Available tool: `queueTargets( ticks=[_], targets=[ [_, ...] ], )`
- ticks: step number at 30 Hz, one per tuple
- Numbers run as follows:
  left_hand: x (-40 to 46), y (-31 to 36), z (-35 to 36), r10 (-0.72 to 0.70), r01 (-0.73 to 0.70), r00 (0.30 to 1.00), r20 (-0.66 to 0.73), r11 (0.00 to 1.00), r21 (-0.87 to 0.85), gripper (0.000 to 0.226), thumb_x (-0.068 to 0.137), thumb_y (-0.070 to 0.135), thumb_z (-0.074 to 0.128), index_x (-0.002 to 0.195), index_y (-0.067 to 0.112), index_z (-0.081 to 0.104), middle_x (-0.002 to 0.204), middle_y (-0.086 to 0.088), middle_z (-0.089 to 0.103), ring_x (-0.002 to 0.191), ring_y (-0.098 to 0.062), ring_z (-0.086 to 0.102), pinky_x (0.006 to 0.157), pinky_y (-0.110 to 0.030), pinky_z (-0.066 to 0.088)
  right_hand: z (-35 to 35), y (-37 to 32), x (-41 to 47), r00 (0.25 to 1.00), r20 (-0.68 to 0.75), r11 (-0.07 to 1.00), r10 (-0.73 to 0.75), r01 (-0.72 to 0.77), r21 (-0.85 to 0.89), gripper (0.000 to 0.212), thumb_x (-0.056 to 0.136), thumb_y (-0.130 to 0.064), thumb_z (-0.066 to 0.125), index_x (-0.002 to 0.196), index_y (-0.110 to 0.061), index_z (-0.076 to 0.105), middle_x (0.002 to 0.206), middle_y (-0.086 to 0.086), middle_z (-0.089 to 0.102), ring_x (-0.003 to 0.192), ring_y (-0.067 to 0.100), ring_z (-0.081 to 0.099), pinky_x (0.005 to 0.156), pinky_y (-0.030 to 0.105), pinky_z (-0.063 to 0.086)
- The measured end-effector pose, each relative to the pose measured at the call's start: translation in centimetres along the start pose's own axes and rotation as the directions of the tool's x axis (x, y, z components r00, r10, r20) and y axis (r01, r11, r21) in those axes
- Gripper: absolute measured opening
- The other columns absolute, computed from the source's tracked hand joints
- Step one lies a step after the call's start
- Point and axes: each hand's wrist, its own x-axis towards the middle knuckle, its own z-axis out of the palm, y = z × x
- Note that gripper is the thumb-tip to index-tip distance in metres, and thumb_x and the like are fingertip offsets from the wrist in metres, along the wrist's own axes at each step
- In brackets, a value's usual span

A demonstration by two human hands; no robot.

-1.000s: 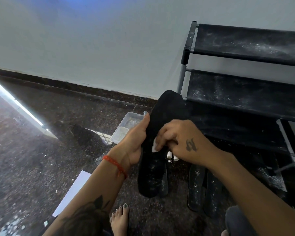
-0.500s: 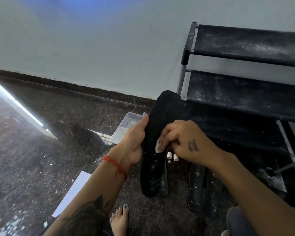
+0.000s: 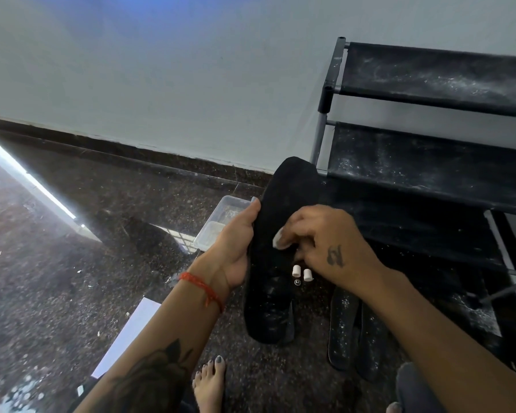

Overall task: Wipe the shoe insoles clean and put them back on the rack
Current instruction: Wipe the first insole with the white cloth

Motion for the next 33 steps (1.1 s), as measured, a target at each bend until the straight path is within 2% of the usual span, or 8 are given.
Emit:
queueTargets(
  ticks=[3,8,11,15,17,24,29,33],
  targets=[
    [-0.1,-0.2,0.2,0.016,-0.016,1.0,0.0,1.0,0.004,0.066,0.102,0.042,0.027,0.064,0.016,0.074,0.068,-0.005,0.068,0.059,-0.014,0.066,0.061,-0.023,0.055,1.1,-0.4,-0.1,0.993,-0.113,0.999,0.034,-0.033,0.009,0.023,0.076,0.003,0.062,0.08,-0.017,0.073,0.082,-0.004,0.068,0.076,0.008,0.062,0.07,0.024,0.052],
    [-0.2,0.1,-0.1,-0.017,0.015,0.999,-0.042,0.999,-0.045,0.056,0.099,0.046,0.033,0.091,0.009,0.075,0.095,-0.01,0.07,0.084,-0.021,0.067,0.085,-0.031,0.052,1.4,-2.5,-0.1,0.996,0.085,0.96,-0.034,0.009,0.281,0.023,0.073,0.005,0.066,0.083,-0.015,0.074,0.083,-0.003,0.07,0.077,0.003,0.063,0.071,0.014,0.049],
    [-0.4,0.4,0.0,-0.026,0.026,1.0,-0.011,0.998,-0.057,0.055,0.1,0.048,0.031,0.106,0.006,0.066,0.101,-0.011,0.069,0.088,-0.021,0.067,0.091,-0.033,0.047,0.1,-1.7,0.0,0.974,0.204,0.984,-0.093,0.059,0.169,0.028,0.067,0.002,0.057,0.072,-0.018,0.076,0.079,-0.007,0.071,0.075,0.004,0.062,0.072,0.015,0.049],
    [-0.4,0.3,0.1,-0.027,0.028,0.999,0.019,0.999,-0.036,0.059,0.101,0.046,0.029,0.086,0.01,0.073,0.083,-0.008,0.071,0.072,-0.017,0.068,0.079,-0.032,0.05,0.2,-0.3,-0.1,1.0,0.004,1.0,-0.01,0.01,-0.02,0.027,0.07,0.003,0.06,0.075,-0.018,0.075,0.079,-0.005,0.07,0.075,0.009,0.063,0.068,0.025,0.052],
    [-0.7,0.4,0.4,-0.024,0.024,1.0,0.005,0.999,-0.046,0.054,0.1,0.046,0.03,0.098,0.009,0.07,0.091,-0.01,0.069,0.08,-0.019,0.066,0.084,-0.033,0.049,1.0,-0.5,-0.1,0.994,-0.101,0.999,0.029,-0.03,-0.011,0.025,0.073,0.004,0.059,0.079,-0.015,0.073,0.08,-0.002,0.068,0.075,0.012,0.063,0.067,0.03,0.053],
    [-1.2,0.7,0.6,-0.045,0.045,0.999,-0.006,0.996,-0.075,0.056,0.1,0.046,0.029,0.122,0.004,0.058,0.108,-0.012,0.064,0.093,-0.021,0.062,0.088,-0.03,0.049,0.6,-2.2,-0.1,0.986,0.161,0.987,-0.052,0.026,0.158,0.025,0.072,0.0,0.06,0.078,-0.018,0.075,0.082,-0.005,0.069,0.078,0.004,0.061,0.073,0.017,0.05],
    [-1.3,0.7,0.8,-0.051,0.051,0.999,0.019,0.998,-0.043,0.055,0.1,0.047,0.028,0.115,0.005,0.061,0.096,-0.011,0.066,0.085,-0.021,0.062,0.086,-0.032,0.047,0.8,-0.7,-0.2,0.995,-0.092,0.997,0.051,-0.056,-0.053,0.026,0.072,0.005,0.062,0.079,-0.017,0.074,0.08,-0.002,0.067,0.077,0.017,0.06,0.066,0.035,0.052],
    [-1.1,0.5,0.7,-0.019,0.018,1.0,-0.023,0.999,-0.047,0.053,0.1,0.045,0.032,0.115,0.003,0.062,0.103,-0.013,0.065,0.089,-0.022,0.062,0.092,-0.031,0.046,1.8,-2.4,-0.2,0.999,-0.027,0.99,0.021,-0.017,0.138,0.024,0.074,0.002,0.059,0.081,-0.016,0.073,0.082,-0.003,0.067,0.078,0.01,0.061,0.071,0.03,0.052]
  ],
)
